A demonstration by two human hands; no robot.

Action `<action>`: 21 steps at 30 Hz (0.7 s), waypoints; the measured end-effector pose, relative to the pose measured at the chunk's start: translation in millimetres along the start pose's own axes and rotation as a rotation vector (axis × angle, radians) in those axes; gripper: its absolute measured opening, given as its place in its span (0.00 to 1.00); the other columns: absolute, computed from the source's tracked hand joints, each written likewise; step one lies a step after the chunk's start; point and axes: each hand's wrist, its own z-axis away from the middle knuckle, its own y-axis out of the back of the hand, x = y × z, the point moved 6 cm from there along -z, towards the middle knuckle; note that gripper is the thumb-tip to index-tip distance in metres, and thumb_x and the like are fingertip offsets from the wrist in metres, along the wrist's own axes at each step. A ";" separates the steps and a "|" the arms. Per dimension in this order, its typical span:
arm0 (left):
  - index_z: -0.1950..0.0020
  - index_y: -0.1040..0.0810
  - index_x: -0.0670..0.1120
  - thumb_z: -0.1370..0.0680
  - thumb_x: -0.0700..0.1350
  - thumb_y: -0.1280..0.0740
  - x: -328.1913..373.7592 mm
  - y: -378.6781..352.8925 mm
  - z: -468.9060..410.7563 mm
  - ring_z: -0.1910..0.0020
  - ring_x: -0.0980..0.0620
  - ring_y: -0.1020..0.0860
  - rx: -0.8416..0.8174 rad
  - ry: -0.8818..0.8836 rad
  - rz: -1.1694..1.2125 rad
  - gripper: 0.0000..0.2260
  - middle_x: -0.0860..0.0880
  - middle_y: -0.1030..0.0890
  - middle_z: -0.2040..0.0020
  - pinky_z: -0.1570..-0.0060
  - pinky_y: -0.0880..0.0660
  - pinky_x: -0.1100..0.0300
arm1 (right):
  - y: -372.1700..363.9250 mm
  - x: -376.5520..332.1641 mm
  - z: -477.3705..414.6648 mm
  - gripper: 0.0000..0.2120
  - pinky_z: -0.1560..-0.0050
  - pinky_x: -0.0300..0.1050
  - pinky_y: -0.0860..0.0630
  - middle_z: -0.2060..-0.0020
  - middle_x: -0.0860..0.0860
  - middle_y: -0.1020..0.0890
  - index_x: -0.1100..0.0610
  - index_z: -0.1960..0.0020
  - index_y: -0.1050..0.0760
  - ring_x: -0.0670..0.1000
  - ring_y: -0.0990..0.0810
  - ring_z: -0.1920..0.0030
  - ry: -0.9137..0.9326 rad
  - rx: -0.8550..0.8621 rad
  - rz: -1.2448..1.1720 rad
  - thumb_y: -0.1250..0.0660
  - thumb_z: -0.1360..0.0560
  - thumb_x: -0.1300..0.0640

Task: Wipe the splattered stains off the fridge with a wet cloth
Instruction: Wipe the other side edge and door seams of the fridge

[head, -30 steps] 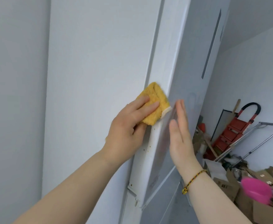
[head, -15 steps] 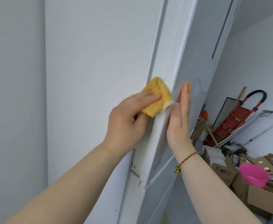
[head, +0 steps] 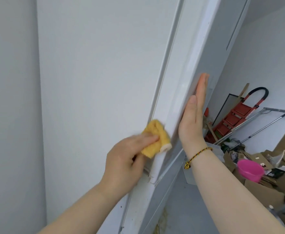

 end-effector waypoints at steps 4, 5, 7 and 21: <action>0.36 0.37 0.61 0.31 0.47 0.47 26.0 2.3 -47.2 0.47 0.65 0.26 0.069 -0.001 0.057 0.23 0.76 0.36 0.41 0.51 0.33 0.79 | 2.0 1.8 -1.5 0.20 0.31 0.28 0.59 0.33 0.41 0.52 0.47 0.34 0.59 0.36 0.55 0.31 0.002 -0.023 -0.006 0.56 0.23 0.55; 0.36 0.37 0.57 0.30 0.45 0.46 28.1 -0.3 -47.6 0.43 0.63 0.28 0.077 -0.038 0.041 0.23 0.70 0.37 0.38 0.47 0.34 0.79 | 2.4 2.3 -1.7 0.20 0.30 0.29 0.59 0.33 0.41 0.52 0.48 0.34 0.58 0.38 0.55 0.30 0.005 -0.022 -0.007 0.56 0.23 0.56; 0.37 0.34 0.52 0.30 0.41 0.46 21.3 -6.9 -30.9 0.36 0.66 0.33 0.081 -0.109 -0.013 0.21 0.61 0.37 0.34 0.40 0.38 0.77 | 2.4 2.1 -0.8 0.19 0.30 0.28 0.59 0.32 0.41 0.52 0.48 0.34 0.58 0.39 0.55 0.30 0.013 -0.017 0.005 0.56 0.22 0.56; 0.43 0.28 0.68 0.30 0.44 0.44 -3.6 -5.7 24.0 0.40 0.67 0.28 0.040 0.162 0.192 0.22 0.78 0.31 0.43 0.42 0.32 0.74 | -2.2 0.5 3.0 0.21 0.34 0.22 0.59 0.33 0.43 0.49 0.52 0.31 0.57 0.39 0.54 0.31 -0.020 0.070 0.011 0.57 0.22 0.56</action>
